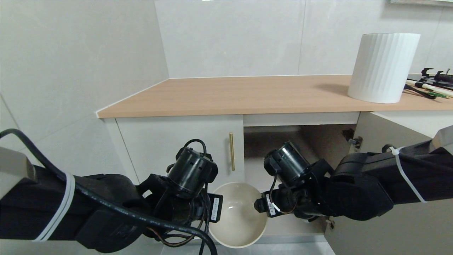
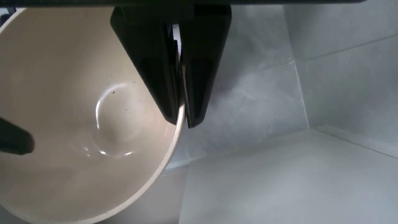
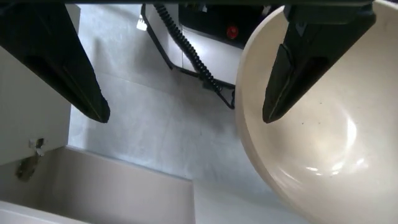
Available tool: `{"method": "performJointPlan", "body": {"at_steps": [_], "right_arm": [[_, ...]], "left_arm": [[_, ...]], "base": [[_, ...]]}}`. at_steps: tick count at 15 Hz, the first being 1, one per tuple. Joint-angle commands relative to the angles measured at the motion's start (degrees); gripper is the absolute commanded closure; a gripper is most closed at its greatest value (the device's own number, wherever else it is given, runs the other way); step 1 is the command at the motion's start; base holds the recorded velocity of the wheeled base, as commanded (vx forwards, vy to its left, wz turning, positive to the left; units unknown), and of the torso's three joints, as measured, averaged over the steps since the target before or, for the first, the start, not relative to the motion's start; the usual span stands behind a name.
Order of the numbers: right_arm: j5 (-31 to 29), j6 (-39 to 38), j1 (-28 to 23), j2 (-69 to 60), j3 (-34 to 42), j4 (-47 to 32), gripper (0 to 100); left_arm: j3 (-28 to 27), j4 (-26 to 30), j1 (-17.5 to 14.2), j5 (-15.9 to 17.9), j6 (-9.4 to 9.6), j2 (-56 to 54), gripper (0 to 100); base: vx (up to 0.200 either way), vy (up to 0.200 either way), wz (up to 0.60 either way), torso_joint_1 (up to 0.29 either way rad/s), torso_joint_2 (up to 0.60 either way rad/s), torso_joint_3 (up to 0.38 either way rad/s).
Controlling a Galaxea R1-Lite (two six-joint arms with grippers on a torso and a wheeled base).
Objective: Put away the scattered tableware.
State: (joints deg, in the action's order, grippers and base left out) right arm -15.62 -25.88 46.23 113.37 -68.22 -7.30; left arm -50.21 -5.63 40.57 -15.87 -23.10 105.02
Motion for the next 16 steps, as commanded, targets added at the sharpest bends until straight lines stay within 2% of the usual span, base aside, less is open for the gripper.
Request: {"method": "performJointPlan", "body": {"at_steps": [1,12,13,16], "right_arm": [[-0.03,-0.05,0.0,0.62,0.02,0.01,100],[-0.12,-0.05,0.0,0.53,0.28,-0.08,100],[-0.12,0.04,0.0,0.53,0.28,-0.08,100],[-0.12,0.04,0.09,0.62,0.45,-0.26,100]], "left_arm": [[0.03,0.01,0.04,-0.04,-0.01,0.01,100],[0.29,0.01,0.04,-0.04,-0.1,0.45,100],[0.2,0.01,0.04,-0.04,-0.1,0.45,0],[-0.06,0.01,0.04,-0.04,-1.24,0.27,0]], "base": [[0.0,0.0,0.0,0.0,0.0,0.0],[0.0,0.0,0.0,0.0,0.0,0.0],[0.0,0.0,0.0,0.0,0.0,0.0],[0.0,0.0,0.0,0.0,0.0,0.0]]}}
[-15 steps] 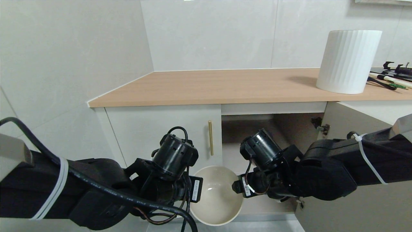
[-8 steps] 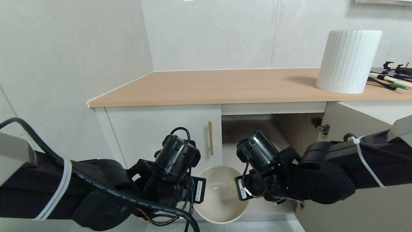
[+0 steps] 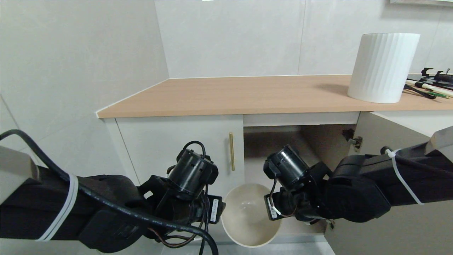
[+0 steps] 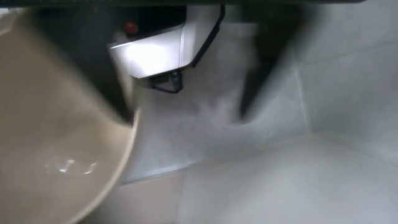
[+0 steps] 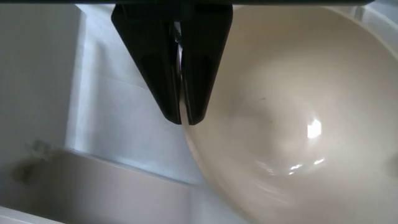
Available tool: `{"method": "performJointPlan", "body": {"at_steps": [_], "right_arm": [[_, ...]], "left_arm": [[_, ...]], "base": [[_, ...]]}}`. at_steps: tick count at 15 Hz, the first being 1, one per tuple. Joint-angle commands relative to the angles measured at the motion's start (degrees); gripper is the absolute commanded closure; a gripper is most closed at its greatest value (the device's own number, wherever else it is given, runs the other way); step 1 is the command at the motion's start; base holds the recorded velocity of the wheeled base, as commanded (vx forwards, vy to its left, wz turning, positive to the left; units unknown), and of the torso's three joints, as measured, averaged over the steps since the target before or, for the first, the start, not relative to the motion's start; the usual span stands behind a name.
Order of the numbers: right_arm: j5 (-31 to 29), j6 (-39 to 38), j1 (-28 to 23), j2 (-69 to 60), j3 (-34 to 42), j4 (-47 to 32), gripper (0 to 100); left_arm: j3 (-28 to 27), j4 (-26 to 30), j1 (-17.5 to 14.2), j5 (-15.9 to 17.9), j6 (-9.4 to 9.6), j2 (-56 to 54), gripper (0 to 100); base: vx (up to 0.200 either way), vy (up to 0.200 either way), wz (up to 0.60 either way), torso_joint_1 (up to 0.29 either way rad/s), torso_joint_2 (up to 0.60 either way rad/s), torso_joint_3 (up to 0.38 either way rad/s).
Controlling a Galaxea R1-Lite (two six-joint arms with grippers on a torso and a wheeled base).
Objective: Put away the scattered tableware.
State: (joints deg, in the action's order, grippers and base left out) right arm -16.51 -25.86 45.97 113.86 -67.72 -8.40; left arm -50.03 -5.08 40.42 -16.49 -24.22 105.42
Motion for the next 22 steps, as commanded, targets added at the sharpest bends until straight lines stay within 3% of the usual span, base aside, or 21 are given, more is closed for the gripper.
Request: {"method": "performJointPlan", "body": {"at_steps": [1,4,6,8,13,18,22], "right_arm": [[0.77,0.02,0.35,0.13,-0.04,0.84,100],[0.77,-0.07,-0.36,0.84,-0.22,1.02,100],[0.77,-1.3,-5.01,3.12,-2.68,1.98,100],[0.77,-8.33,-10.81,7.17,-6.29,5.06,100],[1.21,-9.83,-23.12,14.02,-11.65,8.58,100],[1.04,-10.79,-29.36,23.07,-20.17,8.58,100],[0.86,-11.06,-30.41,28.17,-25.71,8.22,100]], "left_arm": [[-0.24,-0.63,0.09,0.59,-0.21,-0.31,0],[-0.33,-0.72,0.01,0.59,-0.3,-0.75,0],[-0.24,-0.72,-0.17,0.59,-0.39,-0.31,0],[-0.33,-0.72,-0.26,0.59,-1.27,-0.66,0],[-0.33,-0.72,-0.26,0.59,-1.35,-0.75,0],[-0.33,-0.72,-0.26,0.67,-1.35,-0.48,0],[-0.33,-0.72,-0.26,0.67,-1.35,-0.31,0]], "base": [[0.0,0.0,0.0,0.0,0.0,0.0],[0.0,0.0,0.0,0.0,0.0,0.0],[0.0,0.0,0.0,0.0,0.0,0.0],[0.0,0.0,0.0,0.0,0.0,0.0],[0.0,0.0,0.0,0.0,0.0,0.0],[0.0,0.0,0.0,0.0,0.0,0.0],[0.0,0.0,0.0,0.0,0.0,0.0]]}}
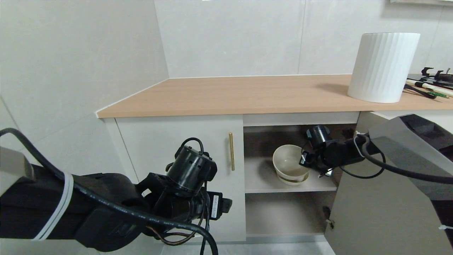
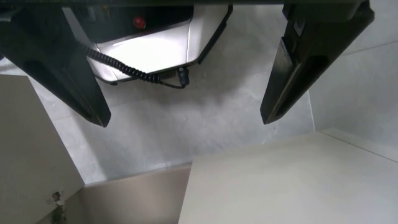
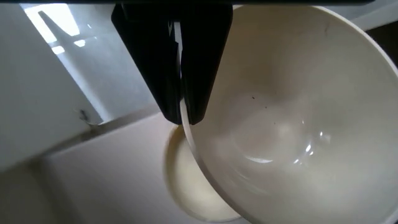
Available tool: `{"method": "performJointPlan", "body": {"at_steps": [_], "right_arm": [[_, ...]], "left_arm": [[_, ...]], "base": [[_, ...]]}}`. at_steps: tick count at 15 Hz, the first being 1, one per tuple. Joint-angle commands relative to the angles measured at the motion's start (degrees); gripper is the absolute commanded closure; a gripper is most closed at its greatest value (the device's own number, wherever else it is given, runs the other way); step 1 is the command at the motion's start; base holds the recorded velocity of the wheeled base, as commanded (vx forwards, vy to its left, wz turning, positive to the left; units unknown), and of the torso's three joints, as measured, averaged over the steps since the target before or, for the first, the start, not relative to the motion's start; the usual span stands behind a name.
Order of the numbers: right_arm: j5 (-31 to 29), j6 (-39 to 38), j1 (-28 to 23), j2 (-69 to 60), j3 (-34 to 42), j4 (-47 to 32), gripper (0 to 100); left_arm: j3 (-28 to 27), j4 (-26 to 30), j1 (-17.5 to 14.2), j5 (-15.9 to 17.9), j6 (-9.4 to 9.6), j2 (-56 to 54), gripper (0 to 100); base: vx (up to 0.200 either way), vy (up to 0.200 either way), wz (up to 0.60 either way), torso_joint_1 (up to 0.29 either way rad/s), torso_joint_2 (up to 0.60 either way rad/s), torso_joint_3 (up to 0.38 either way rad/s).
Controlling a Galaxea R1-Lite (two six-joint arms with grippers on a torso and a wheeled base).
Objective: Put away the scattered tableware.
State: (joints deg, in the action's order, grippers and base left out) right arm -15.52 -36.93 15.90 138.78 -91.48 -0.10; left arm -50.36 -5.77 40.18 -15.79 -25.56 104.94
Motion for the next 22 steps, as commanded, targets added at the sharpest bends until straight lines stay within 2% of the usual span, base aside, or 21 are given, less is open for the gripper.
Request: {"method": "performJointPlan", "body": {"at_steps": [1,7,22], "right_arm": [[-0.13,0.01,-0.34,3.96,-3.09,-0.17,100],[-0.13,0.1,-1.48,8.18,-8.63,-0.25,100],[-0.39,0.27,-2.45,10.11,-10.3,-0.25,100]], "left_arm": [[0.0,-0.03,-0.01,-0.03,-0.01,0.18,0],[0.0,-0.03,-0.01,0.05,-0.1,0.62,0],[-0.09,-0.03,-0.01,0.05,-0.19,0.8,0]], "base": [[0.0,0.0,0.0,0.0,0.0,0.0],[0.0,0.0,0.0,0.0,0.0,0.0],[0.0,0.0,0.0,0.0,0.0,0.0]]}}
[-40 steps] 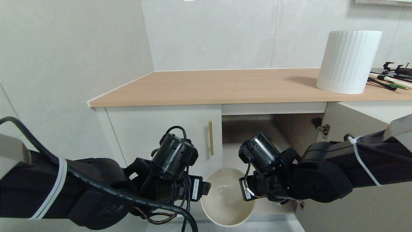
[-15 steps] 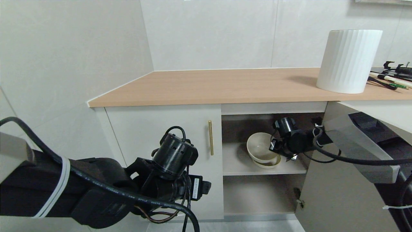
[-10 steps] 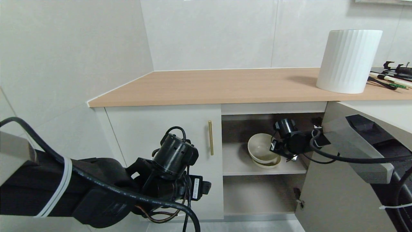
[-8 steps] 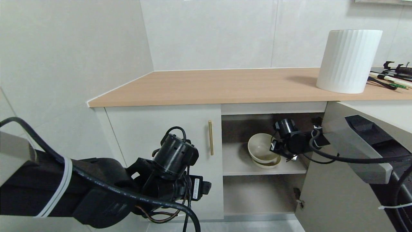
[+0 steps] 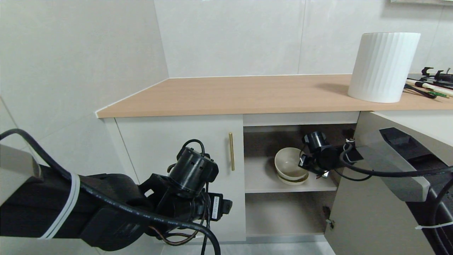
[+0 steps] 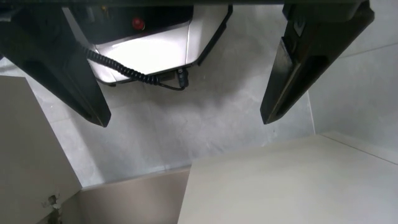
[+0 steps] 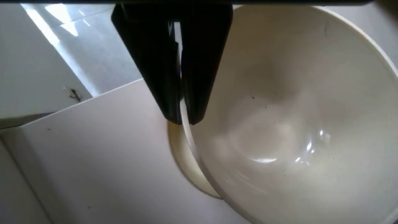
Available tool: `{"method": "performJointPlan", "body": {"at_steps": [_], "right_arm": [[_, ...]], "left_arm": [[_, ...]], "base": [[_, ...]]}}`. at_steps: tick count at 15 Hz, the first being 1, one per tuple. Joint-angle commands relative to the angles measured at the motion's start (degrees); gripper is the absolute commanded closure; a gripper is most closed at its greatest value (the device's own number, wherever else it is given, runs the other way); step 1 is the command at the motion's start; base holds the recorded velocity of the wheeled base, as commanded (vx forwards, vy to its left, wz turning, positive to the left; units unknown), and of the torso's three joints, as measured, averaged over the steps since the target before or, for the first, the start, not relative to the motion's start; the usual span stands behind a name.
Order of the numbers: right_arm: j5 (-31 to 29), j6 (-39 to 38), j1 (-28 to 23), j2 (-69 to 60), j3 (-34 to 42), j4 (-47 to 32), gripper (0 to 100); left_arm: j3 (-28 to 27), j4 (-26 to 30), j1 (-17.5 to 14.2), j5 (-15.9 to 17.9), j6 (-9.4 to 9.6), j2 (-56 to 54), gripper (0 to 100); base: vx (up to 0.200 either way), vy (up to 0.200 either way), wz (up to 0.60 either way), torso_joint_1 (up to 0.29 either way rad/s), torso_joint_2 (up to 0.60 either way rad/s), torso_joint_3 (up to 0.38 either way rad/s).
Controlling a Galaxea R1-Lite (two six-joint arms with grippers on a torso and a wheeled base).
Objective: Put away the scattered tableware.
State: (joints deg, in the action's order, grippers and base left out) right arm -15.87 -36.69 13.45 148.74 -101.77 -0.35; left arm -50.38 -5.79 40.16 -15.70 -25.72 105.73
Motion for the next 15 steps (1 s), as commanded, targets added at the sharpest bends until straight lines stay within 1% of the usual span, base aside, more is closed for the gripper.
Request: {"method": "performJointPlan", "body": {"at_steps": [1,6,8,9,10,12,13,14,15], "right_arm": [[-0.04,0.04,0.0,0.15,-0.01,0.0,0],[0.05,-0.04,0.09,-0.38,0.52,0.0,0],[0.05,-0.31,0.09,-2.93,2.54,-1.05,0],[0.14,-0.31,0.26,-4.07,3.86,-1.76,0],[1.28,-0.4,1.14,-8.9,8.52,-2.9,0],[2.42,0.22,3.87,-15.67,15.63,-2.99,0],[2.6,0.83,5.1,-19.71,19.94,-2.9,0],[2.6,1.27,5.71,-22.35,22.4,-2.9,0],[3.04,2.5,6.77,-30.09,28.03,-2.81,0]], "left_arm": [[0.02,-0.01,0.01,-0.03,-0.03,0.0,0],[-0.07,-0.01,-0.08,-0.03,-0.21,-0.35,0],[-0.77,-0.01,-1.04,-0.12,-1.35,-1.23,0],[-0.86,-0.01,-1.48,-0.03,-1.61,-1.84,0],[-1.21,-0.01,-3.24,0.23,-1.79,-5.62,0],[-1.12,0.25,-5.53,0.76,-1.7,-11.42,0],[-0.86,0.52,-6.49,1.29,-1.61,-14.59,0],[-0.68,0.69,-6.85,1.64,-1.61,-16.52,0],[-0.24,3.15,-7.37,2.69,-1.52,-21.79,0]], "base": [[0.0,0.0,0.0,0.0,0.0,0.0],[0.0,0.0,0.0,0.0,0.0,0.0],[0.0,0.0,0.0,0.0,0.0,0.0],[0.0,0.0,0.0,0.0,0.0,0.0],[0.0,0.0,0.0,0.0,0.0,0.0],[0.0,0.0,0.0,0.0,0.0,0.0],[0.0,0.0,0.0,0.0,0.0,0.0],[0.0,0.0,0.0,0.0,0.0,0.0],[0.0,0.0,0.0,0.0,0.0,0.0]]}}
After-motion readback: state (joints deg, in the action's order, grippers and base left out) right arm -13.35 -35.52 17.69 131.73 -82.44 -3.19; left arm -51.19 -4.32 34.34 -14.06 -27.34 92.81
